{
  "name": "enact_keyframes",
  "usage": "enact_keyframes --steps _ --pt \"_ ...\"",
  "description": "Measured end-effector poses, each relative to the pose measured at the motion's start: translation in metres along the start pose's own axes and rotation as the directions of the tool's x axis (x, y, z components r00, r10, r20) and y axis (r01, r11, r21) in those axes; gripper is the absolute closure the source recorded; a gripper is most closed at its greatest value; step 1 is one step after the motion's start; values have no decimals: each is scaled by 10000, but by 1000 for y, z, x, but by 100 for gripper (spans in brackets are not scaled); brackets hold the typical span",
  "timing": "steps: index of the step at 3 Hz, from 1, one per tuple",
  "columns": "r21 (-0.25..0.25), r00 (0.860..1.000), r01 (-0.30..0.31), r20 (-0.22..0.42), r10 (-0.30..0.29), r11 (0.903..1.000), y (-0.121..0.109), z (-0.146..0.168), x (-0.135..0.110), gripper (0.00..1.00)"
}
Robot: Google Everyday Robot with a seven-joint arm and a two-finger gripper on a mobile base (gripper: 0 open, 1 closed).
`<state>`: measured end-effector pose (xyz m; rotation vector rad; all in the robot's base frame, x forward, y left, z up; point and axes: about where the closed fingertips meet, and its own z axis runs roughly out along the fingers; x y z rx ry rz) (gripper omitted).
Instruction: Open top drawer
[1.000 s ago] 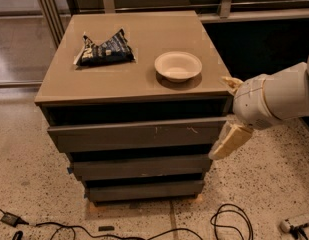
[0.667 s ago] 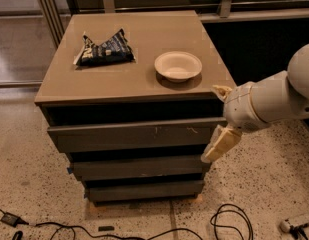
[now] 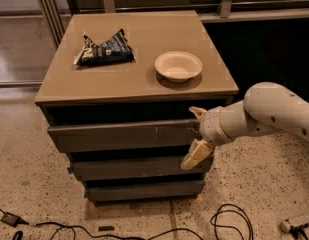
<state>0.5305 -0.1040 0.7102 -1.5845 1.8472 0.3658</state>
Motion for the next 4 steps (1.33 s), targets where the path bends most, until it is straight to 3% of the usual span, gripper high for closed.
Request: enact_keyframes --steps 1,4 --pt "-26 10000 67 -8 -67 10000 -2 5 -1 0" --pt "-528 10000 -59 -55 56 9986 -9 70 22 0"
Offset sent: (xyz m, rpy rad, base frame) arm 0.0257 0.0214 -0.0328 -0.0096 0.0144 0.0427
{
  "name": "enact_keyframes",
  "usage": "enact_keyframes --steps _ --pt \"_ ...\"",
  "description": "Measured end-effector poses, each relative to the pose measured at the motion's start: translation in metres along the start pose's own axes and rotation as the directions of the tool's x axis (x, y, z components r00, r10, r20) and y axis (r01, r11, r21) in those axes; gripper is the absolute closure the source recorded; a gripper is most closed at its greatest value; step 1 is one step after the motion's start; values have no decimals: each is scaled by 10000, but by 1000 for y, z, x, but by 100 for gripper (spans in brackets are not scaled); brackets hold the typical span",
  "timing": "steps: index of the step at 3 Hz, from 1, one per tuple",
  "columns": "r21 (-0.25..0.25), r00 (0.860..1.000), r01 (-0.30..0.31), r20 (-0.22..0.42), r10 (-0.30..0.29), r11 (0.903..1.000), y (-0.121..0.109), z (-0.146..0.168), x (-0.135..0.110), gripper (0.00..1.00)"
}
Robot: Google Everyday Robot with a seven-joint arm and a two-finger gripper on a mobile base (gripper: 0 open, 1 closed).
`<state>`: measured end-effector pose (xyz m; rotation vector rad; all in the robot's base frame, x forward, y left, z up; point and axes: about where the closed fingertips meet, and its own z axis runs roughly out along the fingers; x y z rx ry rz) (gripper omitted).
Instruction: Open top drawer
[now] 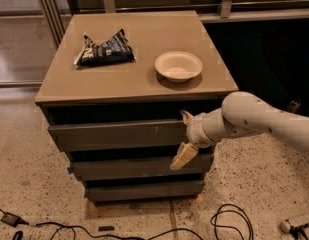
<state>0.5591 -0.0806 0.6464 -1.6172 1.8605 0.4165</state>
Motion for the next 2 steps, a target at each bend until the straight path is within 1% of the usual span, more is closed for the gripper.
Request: enact_keyframes --steps 1,2 --pt "-2 10000 -2 1 2 10000 0 0 0 18" --pt "-3 10000 -1 1 1 10000 0 0 0 42"
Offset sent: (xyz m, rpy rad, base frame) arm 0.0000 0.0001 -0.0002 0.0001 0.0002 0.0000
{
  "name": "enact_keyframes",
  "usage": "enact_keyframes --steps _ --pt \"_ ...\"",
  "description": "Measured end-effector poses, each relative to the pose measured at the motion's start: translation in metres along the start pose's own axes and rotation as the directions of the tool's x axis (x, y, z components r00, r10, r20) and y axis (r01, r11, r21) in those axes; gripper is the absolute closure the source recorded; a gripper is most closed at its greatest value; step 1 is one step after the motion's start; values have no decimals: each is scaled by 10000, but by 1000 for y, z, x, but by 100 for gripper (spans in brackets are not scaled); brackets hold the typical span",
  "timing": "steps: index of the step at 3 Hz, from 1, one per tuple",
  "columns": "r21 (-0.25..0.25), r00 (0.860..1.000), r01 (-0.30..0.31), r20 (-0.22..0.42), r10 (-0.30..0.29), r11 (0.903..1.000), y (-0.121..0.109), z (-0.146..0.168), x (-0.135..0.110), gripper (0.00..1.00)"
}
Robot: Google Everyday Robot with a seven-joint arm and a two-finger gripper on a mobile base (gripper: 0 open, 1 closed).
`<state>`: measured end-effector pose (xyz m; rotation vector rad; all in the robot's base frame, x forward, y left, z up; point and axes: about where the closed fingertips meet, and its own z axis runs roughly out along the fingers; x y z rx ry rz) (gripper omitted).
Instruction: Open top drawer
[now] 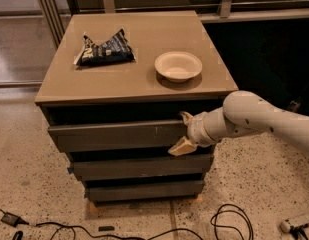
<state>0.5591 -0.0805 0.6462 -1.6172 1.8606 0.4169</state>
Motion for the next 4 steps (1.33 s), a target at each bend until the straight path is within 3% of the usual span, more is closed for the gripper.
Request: enact_keyframes --steps 2,3,4 --pt "0 10000 0 0 0 10000 -3 -12 -11 89" --pt "-1 10000 0 0 0 10000 -6 -17 -15 100" --pt "0 10000 0 0 0 10000 -10 -21 -19 100"
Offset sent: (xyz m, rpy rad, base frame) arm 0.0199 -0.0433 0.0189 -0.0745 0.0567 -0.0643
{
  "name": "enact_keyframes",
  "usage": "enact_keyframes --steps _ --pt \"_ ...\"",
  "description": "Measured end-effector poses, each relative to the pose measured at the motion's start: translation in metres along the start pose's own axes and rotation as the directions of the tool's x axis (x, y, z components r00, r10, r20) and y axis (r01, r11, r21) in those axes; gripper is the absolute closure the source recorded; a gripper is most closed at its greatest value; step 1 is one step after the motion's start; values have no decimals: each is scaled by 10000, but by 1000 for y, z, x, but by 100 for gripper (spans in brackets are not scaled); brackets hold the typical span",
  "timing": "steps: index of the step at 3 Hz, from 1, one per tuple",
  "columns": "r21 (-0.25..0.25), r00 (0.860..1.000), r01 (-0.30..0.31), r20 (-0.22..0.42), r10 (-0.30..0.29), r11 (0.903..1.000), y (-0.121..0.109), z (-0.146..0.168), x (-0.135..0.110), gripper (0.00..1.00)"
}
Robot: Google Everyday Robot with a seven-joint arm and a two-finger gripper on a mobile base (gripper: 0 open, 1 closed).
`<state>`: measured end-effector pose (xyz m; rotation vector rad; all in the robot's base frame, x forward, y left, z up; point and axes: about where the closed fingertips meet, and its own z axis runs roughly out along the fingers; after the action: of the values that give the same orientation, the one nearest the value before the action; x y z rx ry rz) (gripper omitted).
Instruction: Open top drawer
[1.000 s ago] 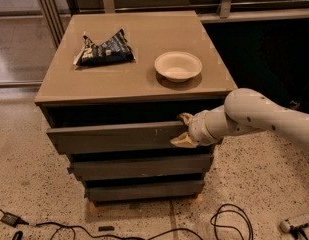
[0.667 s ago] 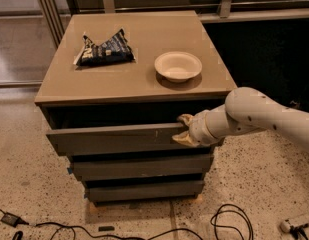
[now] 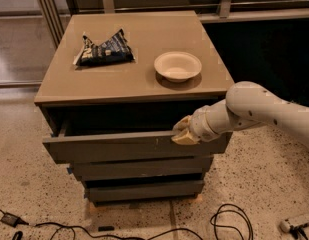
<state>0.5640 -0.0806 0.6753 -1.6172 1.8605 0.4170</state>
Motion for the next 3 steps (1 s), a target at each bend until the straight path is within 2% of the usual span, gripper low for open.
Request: enact_keyframes --steps 1,2,3 --pt "0 10000 0 0 0 10000 0 -1 -1 100" --pt "63 9999 -130 13 130 9999 11 -6 2 100" --pt "62 9999 -129 14 129 9999 11 -6 2 87"
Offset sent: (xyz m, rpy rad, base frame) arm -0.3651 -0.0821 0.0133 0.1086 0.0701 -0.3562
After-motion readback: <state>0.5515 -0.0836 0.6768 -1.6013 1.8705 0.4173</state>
